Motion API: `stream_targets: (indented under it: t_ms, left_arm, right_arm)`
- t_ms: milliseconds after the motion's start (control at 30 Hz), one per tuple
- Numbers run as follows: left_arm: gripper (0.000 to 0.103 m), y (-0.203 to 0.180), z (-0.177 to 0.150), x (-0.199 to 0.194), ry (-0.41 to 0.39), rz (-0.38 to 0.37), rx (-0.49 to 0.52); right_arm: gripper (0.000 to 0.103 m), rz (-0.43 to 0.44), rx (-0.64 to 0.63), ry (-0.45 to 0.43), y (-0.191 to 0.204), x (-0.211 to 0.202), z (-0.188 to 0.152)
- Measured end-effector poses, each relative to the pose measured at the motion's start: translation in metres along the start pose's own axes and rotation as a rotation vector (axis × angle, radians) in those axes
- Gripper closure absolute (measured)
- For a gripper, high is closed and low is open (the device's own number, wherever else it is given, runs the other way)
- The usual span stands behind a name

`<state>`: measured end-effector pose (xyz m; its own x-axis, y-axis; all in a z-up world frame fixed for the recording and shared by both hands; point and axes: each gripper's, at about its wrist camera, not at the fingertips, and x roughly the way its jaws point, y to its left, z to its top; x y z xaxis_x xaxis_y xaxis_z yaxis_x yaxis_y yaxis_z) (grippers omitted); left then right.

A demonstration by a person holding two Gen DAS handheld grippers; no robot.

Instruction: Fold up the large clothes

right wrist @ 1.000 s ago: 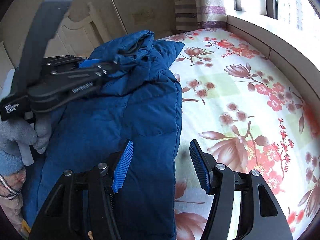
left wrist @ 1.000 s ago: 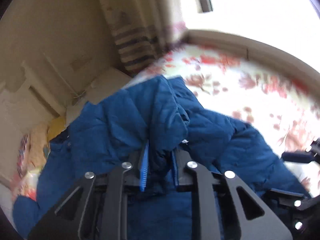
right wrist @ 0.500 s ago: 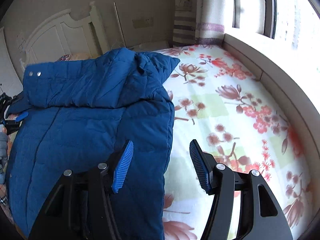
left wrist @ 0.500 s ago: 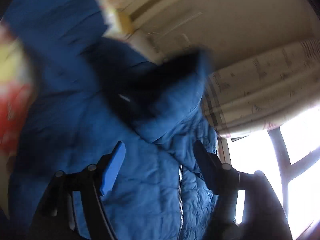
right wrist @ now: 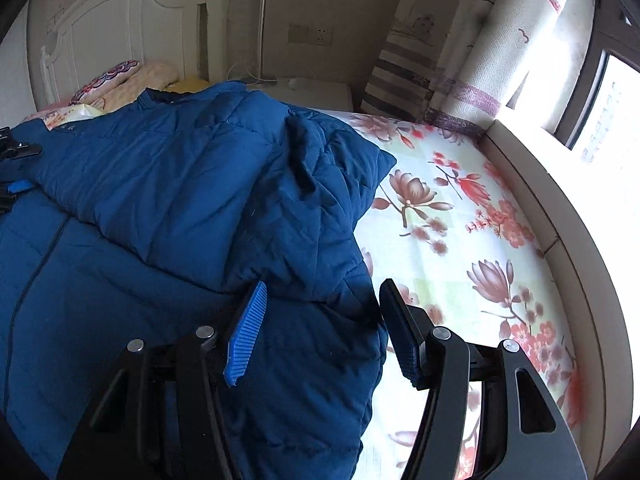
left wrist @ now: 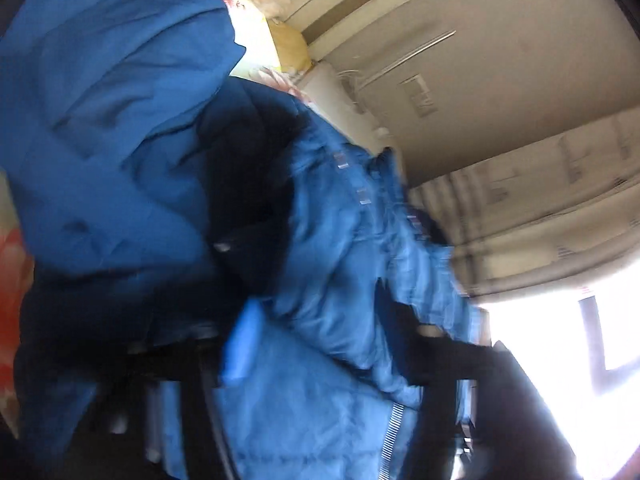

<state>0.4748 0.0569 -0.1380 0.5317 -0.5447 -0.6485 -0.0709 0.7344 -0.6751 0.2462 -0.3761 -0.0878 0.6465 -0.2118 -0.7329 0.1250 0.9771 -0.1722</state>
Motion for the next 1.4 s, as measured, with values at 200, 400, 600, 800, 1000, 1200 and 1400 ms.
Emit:
stream_targets:
  t_ms: [200, 400, 600, 800, 1000, 1200, 1400]
  left_arm:
    - [0.092, -0.016, -0.008, 0.005, -0.038, 0.006, 0.058]
    - [0.093, -0.035, -0.020, -0.032, -0.068, -0.061, 0.068]
    - [0.093, -0.027, -0.042, -0.058, -0.068, -0.097, 0.036]
    - [0.087, -0.015, -0.037, -0.035, -0.005, 0.065, 0.119]
    - [0.032, -0.053, -0.058, -0.072, -0.171, 0.248, 0.321]
    - [0.015, -0.104, -0.047, -0.075, -0.279, 0.294, 0.491]
    - [0.015, -0.100, -0.026, 0.022, -0.079, 0.425, 0.528]
  right_arm:
    - [0.045, 0.015, -0.098, -0.026, 0.012, -0.010, -0.003]
    - [0.045, -0.091, -0.203, -0.050, 0.020, -0.008, -0.019]
    - [0.064, -0.202, -0.422, -0.124, 0.049, 0.000, -0.019]
    - [0.098, -0.052, -0.213, -0.118, 0.005, -0.015, -0.022]
    - [0.091, 0.168, 0.041, -0.051, -0.060, -0.029, -0.013]
    - [0.076, 0.204, 0.103, -0.108, -0.054, -0.020, 0.047]
    - [0.070, 0.252, 0.084, 0.050, -0.015, 0.051, 0.087]
